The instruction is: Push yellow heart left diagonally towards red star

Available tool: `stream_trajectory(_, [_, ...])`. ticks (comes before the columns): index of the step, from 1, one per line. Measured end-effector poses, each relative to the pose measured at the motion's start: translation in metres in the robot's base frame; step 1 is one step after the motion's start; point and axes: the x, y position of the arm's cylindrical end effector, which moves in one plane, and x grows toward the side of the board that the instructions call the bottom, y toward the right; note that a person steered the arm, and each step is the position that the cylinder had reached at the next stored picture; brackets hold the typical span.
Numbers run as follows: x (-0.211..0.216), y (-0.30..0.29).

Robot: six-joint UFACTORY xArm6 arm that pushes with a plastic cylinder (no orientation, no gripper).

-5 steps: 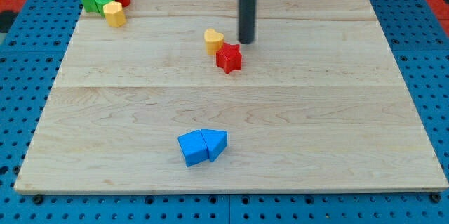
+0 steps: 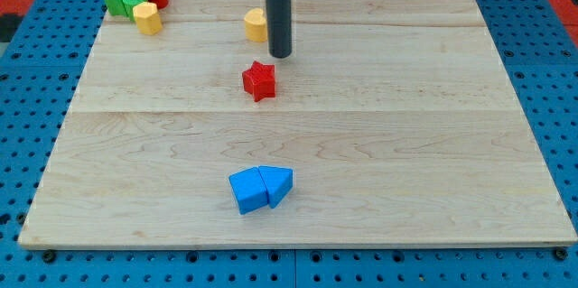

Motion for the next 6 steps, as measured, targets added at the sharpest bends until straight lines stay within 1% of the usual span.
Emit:
stream_trajectory(1, [-0.052, -0.014])
stream_trajectory(2, [-0.075, -0.116])
stream_trajectory(3, [-0.062, -0.076])
stream_trajectory(4, [-0.043, 0.010])
stream_trajectory(5, [0.003, -0.013])
stream_trajectory(6, [-0.006, -0.055])
